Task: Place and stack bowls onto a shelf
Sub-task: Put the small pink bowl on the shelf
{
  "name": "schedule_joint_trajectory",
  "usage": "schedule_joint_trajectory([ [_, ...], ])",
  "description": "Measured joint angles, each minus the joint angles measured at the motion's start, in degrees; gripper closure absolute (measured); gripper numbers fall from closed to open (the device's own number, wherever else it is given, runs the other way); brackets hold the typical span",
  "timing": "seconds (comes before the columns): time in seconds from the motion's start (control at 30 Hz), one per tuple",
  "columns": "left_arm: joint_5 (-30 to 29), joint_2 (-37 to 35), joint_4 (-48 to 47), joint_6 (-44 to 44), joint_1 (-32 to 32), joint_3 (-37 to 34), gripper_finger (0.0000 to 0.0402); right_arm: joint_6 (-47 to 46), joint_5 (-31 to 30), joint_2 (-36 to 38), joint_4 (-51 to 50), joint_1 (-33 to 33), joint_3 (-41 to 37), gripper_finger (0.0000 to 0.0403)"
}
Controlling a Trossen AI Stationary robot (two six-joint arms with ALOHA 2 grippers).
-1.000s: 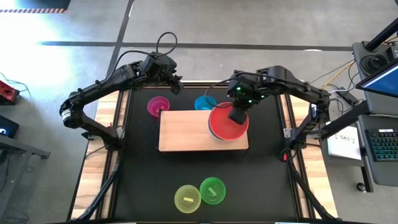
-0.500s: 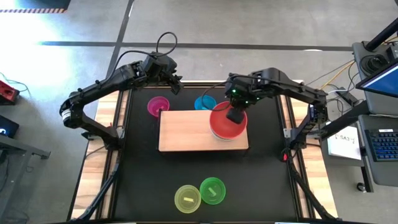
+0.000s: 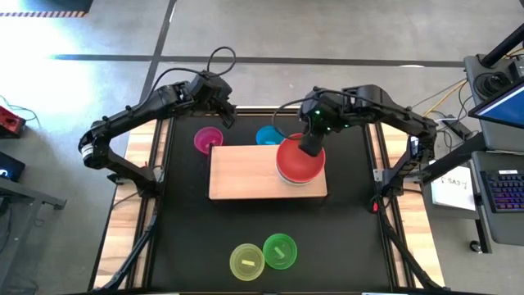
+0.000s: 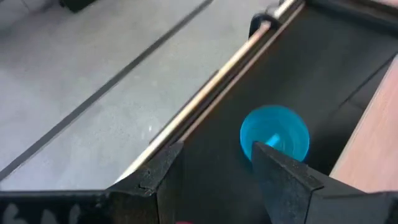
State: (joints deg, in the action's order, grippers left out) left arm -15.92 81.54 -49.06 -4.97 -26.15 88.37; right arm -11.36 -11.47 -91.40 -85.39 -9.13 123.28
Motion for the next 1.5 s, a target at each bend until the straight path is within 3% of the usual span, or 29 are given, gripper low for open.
schedule_joint_trajectory([
  [0.13,-0.05,0.00,-7.83,-0.03,-0.27,-0.01,0.0233,0.12,-5.51,0.00,2.41,-0.14,-0.02,0.0267],
  [0.37,-5.49,0.00,-23.18,-4.43,-2.72,-1.77,0.0233,0.34,-6.64,0.00,2.28,-0.28,-0.02,0.0277],
  [0.57,-8.00,-0.06,-24.54,-9.48,-7.41,-9.05,0.0233,-0.56,-6.64,0.03,2.29,-0.28,-0.02,0.0278],
  [0.7,-8.10,-0.17,-22.13,-11.19,-12.20,-15.65,0.0233,-0.54,-6.62,0.03,2.22,-0.28,-0.02,0.0275],
  [1.0,-0.80,-0.17,-7.99,-10.73,-18.15,-28.70,0.0233,1.57,-6.62,0.03,2.12,-0.28,-0.02,0.0280],
  [1.5,5.03,-0.17,8.86,-14.41,-22.16,-39.82,0.0233,4.02,-6.59,0.03,2.12,-0.28,-0.03,0.0280],
])
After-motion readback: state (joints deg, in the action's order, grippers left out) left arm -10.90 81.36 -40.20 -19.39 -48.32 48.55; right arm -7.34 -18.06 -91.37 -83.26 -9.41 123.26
